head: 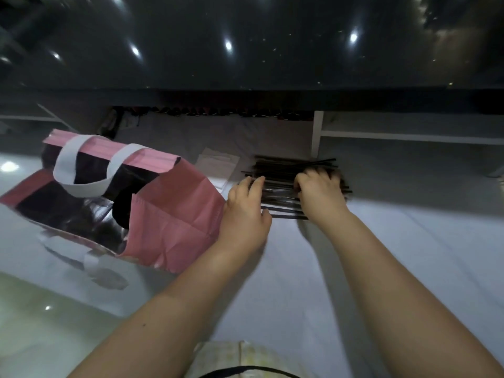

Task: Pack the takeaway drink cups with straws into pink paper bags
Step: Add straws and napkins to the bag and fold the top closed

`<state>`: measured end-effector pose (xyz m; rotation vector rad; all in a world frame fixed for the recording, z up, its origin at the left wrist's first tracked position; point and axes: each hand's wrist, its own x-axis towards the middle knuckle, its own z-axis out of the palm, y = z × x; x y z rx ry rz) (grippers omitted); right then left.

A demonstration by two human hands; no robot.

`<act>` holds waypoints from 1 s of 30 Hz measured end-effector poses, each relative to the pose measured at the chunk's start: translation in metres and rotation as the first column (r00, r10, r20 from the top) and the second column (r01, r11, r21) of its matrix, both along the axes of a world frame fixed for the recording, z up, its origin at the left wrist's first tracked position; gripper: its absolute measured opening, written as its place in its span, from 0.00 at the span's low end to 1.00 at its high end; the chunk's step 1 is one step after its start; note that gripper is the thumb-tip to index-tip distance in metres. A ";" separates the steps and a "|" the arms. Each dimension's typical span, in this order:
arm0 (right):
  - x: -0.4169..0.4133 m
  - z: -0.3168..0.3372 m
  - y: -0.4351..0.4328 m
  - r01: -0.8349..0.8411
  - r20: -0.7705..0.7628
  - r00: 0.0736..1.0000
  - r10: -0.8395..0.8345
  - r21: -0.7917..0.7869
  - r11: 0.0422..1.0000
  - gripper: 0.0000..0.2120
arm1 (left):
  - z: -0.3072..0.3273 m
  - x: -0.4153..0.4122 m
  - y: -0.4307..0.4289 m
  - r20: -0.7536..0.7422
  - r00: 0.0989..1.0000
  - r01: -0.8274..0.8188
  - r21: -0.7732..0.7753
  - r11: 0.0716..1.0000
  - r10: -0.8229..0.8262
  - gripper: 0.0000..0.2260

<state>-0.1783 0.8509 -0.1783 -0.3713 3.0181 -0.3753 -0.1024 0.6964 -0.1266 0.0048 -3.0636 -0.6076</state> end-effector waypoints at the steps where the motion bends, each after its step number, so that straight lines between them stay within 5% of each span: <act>1: -0.001 0.001 0.000 -0.005 0.017 1.000 0.005 -0.005 1.000 0.07 | 0.000 -0.001 -0.001 0.002 1.000 0.001 -0.014 1.000 -0.001 0.30; 6: -0.003 0.015 0.004 -0.021 0.009 1.000 0.021 -0.006 1.000 0.05 | 0.003 -0.005 0.000 0.022 1.000 0.007 -0.043 0.999 -0.006 0.30; 11: 0.000 0.033 0.015 -0.074 -0.050 0.996 0.077 0.062 0.995 0.16 | 0.009 -0.005 0.003 -0.031 0.999 0.020 -0.044 0.999 -0.022 0.30; 14: 0.004 0.040 0.020 -0.127 0.057 0.991 0.121 0.132 0.983 0.15 | 0.017 -0.008 0.006 -0.047 0.998 0.033 -0.087 0.996 -0.037 0.30; 21: 0.025 0.061 0.033 0.113 0.247 0.966 -0.070 -0.165 0.980 0.09 | 0.047 -0.003 0.016 -0.070 0.995 0.060 -0.087 0.994 -0.066 0.31; 23: 0.033 0.072 0.034 0.193 0.296 0.952 -0.075 -0.392 0.899 0.09 | 0.061 0.003 0.017 -0.112 0.989 0.084 -0.077 0.993 -0.093 0.31; 26: 0.051 0.093 0.029 0.306 0.371 0.928 -0.040 -0.696 0.650 0.10 | 0.086 0.014 0.012 -0.193 0.974 0.111 -0.057 0.992 -0.120 0.31; 30: 0.070 0.125 0.022 0.321 0.406 0.906 0.122 -0.845 0.428 0.09 | 0.114 0.024 0.001 -0.229 0.960 0.138 -0.109 0.984 -0.160 0.30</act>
